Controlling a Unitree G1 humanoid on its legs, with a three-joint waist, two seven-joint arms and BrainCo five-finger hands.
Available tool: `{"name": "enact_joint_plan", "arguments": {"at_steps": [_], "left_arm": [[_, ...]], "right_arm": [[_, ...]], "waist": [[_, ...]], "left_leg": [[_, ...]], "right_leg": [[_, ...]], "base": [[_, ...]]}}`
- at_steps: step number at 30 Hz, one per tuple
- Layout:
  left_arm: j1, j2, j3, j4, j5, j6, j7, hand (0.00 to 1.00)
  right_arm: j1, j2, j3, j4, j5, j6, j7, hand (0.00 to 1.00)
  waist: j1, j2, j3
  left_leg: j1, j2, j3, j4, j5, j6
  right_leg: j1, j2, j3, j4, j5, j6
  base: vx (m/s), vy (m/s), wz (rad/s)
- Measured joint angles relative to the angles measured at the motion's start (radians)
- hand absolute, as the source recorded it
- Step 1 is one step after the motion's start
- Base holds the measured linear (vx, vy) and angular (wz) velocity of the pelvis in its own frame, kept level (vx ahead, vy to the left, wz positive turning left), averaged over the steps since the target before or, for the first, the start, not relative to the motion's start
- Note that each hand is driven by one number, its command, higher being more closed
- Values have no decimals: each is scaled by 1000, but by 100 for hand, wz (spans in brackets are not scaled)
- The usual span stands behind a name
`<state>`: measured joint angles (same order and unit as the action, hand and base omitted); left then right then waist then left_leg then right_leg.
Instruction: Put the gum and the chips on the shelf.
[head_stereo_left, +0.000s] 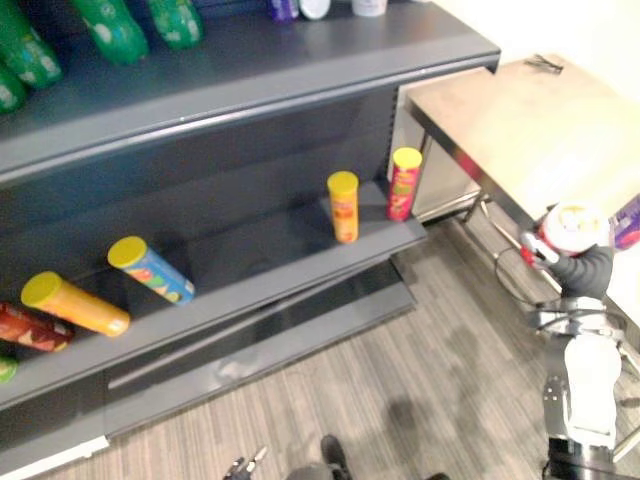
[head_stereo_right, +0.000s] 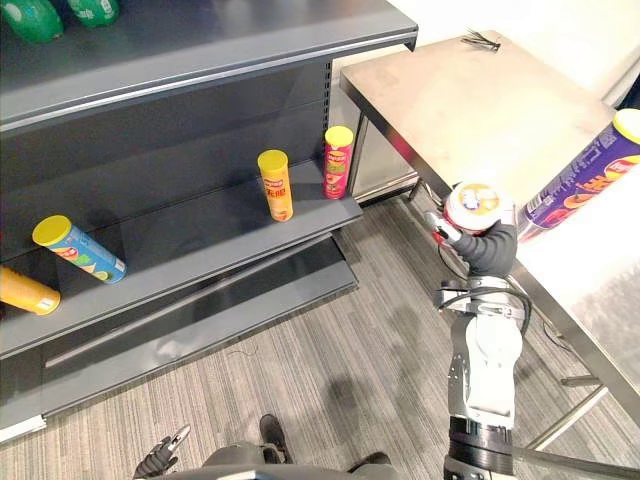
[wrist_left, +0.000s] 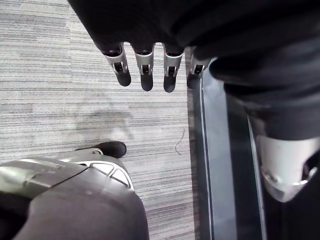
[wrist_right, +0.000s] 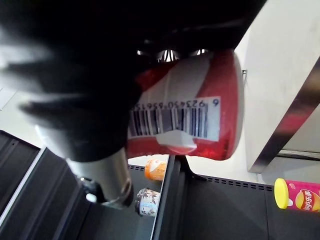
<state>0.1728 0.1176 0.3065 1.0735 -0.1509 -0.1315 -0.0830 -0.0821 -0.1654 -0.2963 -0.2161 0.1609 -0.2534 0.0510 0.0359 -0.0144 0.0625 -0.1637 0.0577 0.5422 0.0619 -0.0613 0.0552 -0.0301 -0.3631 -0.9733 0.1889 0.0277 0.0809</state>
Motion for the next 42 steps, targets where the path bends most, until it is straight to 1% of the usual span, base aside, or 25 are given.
{"name": "enact_joint_plan", "arguments": {"at_steps": [4, 6, 10, 12, 14, 16, 18, 19, 20, 21, 22, 23, 24, 25, 27, 28, 29, 30, 31, 32, 33, 36, 39, 40, 42], "left_arm": [[8, -10, 15, 0, 0, 0, -2, 0], [9, -13, 21, -1, 0, 0, -6, 0], [9, -32, 42, -11, -1, -1, -10, 0], [9, -38, 42, -11, -2, -1, -10, 0], [8, -36, 42, -20, -3, -1, -9, 0], [6, -36, 32, -41, -28, -6, -9, 0], [6, -36, 31, -43, -42, -12, -9, 0], [6, -36, 31, -44, -42, -13, -7, 0], [10, -33, 22, -46, -42, -14, -5, 0], [15, -25, 1, -49, -42, -20, -1, 0], [8, -22, -22, -50, -43, -20, 5, 0], [5, -15, -30, -51, -43, -22, 8, 0], [0, -2, -36, -47, -43, -23, 11, 0], [-2, -2, -36, -45, -43, -23, 12, 0], [-25, 2, -65, -36, -43, -27, 20, 0], [-30, 4, -70, -33, -43, -32, 20, 0], [-43, 9, -75, -16, -43, -37, 20, 0], [-46, 11, -76, -6, -43, -39, 20, 0], [-48, 16, -75, 4, -43, -39, 21, 0], [-45, 13, -70, 16, -43, -39, 22, 0], [-37, 4, -61, 30, -44, -39, 21, 0], [-25, -21, -23, 41, -44, -32, 19, 0], [-29, -32, -13, 40, -42, -32, 15, 0], [-32, -37, -4, 37, -41, -32, 13, 0], [-32, -37, -3, 33, -32, -32, 11, 0]], "right_arm": [[6, 0, 0, 0, -5, 0, 3, 100], [14, 0, 0, 0, -5, 0, 20, 100], [19, -1, 8, 10, -5, 0, 25, 100], [7, -7, 47, 45, -4, 1, 25, 100], [-6, -15, 100, 73, -4, 1, 25, 100], [-31, -15, 170, 91, -4, 2, 28, 100], [-46, -14, 214, 103, -3, 2, 41, 100], [-58, -15, 243, 111, -2, 3, 49, 100], [-58, -14, 254, 111, -2, 3, 58, 100], [-64, -15, 273, 111, -2, 3, 69, 100], [-66, -13, 278, 113, -2, 3, 78, 100], [-65, -13, 278, 114, -2, 4, 83, 100], [-64, -13, 279, 114, 0, 4, 91, 100], [-63, -13, 280, 113, 10, 4, 94, 100], [-48, -14, 281, 113, 88, 4, 103, 100], [-42, -14, 285, 112, 97, 4, 105, 100], [-18, -12, 289, 109, 119, 4, 110, 100], [-9, -11, 292, 109, 125, 4, 111, 100], [3, -9, 299, 107, 132, 4, 114, 100], [11, -2, 301, 102, 135, 5, 115, 100], [8, 9, 303, 99, 136, 5, 116, 100], [38, 20, 292, 62, 167, 4, 122, 100], [87, 19, 265, 62, 172, 4, 131, 100], [107, 15, 260, 64, 172, 4, 131, 100], [135, 11, 262, 64, 171, 4, 132, 100]], "waist": [[6, -1, 1], [5, -4, 3], [6, -10, 7], [12, -18, 12], [20, -26, 18], [51, -36, 30], [56, -29, 35], [56, -14, 48], [60, -8, 49], [60, 1, 56], [56, 21, 69], [53, 21, 70], [51, 24, 76], [49, 27, 80], [28, 21, 90], [21, 19, 90], [6, 8, 93], [4, 2, 93], [5, -11, 91], [7, -18, 92], [11, -3, 90], [7, 0, 87], [-6, 10, 80], [-9, 12, 78], [-14, 16, 54]], "left_leg": [[36, -3, 18, -60, 22, -12], [45, -7, 20, -105, 40, -30], [43, -12, 22, -157, 79, -32], [35, -8, 22, -157, 87, -31], [12, -1, 21, -127, 78, -28], [-30, 24, 8, -32, 22, -27], [-43, 31, -17, 0, -3, -24], [-41, 38, -43, 18, -16, -18], [-39, 38, -61, 16, -19, -17], [-25, 32, -93, 14, -20, -6], [-24, 37, -143, 12, -17, 4], [-22, 35, -165, 7, -15, 6], [-4, 20, -200, -10, -12, 12], [10, 5, -220, -20, -11, 13], [60, -45, -307, -32, -12, 13], [65, -56, -332, -31, -12, 12], [80, -82, -382, -23, -18, 2], [87, -89, -398, -21, -21, -3], [93, -100, -410, -9, -31, -18], [96, -97, -411, 10, -49, -41], [91, -67, -410, 18, -60, -59], [83, -14, -417, 15, -76, -92], [88, 15, -422, 0, -61, -120], [98, 21, -420, -16, -46, -142], [99, 26, -414, -37, -23, -168]], "right_leg": [[-3, 12, 34, -6, 0, 0], [-4, 31, 49, -38, -1, 1], [-10, 61, 49, -88, -1, 1], [-17, 67, 49, -88, 0, 1], [-19, 67, 48, -87, 1, 2], [-19, 59, 49, -73, 18, 16], [-19, 39, 50, -21, 25, 20], [-23, 15, 61, 55, 43, 7], [-43, 0, 101, 107, 54, -9], [-110, -29, 243, 235, 75, -62], [-166, 22, 448, 261, -11, -35], [-183, 58, 528, 249, -48, -25], [-207, 108, 647, 214, -92, -14], [-215, 122, 687, 196, -100, -6], [-244, 155, 803, 149, -98, -2], [-251, 159, 824, 134, -96, 0], [-266, 156, 861, 99, -84, 16], [-265, 153, 864, 80, -68, 30], [-261, 147, 863, 47, -19, 34], [-246, 144, 850, 36, -7, 38], [-222, 174, 843, -4, -9, 38], [-179, 230, 819, -103, -16, 23], [-150, 256, 780, -138, -14, 11], [-133, 259, 760, -147, -14, 11], [-118, 260, 726, -163, -14, 12]], "base": [[0, -52, -19], [-14, -70, -10], [33, -86, 1], [48, -51, 2], [49, -44, 9], [80, -16, 15], [86, 51, 35], [115, 110, 44], [197, 169, 45], [202, 167, 60], [209, 149, 74], [181, 106, 96], [141, 58, 81], [177, 62, 111], [172, 38, 139], [217, -23, 174], [191, -57, 136], [204, -81, 136], [165, -107, 83], [198, -146, 61], [223, -186, 28], [190, -207, -5], [133, -141, 22], [105, -105, 34], [86, -86, 42]]}}
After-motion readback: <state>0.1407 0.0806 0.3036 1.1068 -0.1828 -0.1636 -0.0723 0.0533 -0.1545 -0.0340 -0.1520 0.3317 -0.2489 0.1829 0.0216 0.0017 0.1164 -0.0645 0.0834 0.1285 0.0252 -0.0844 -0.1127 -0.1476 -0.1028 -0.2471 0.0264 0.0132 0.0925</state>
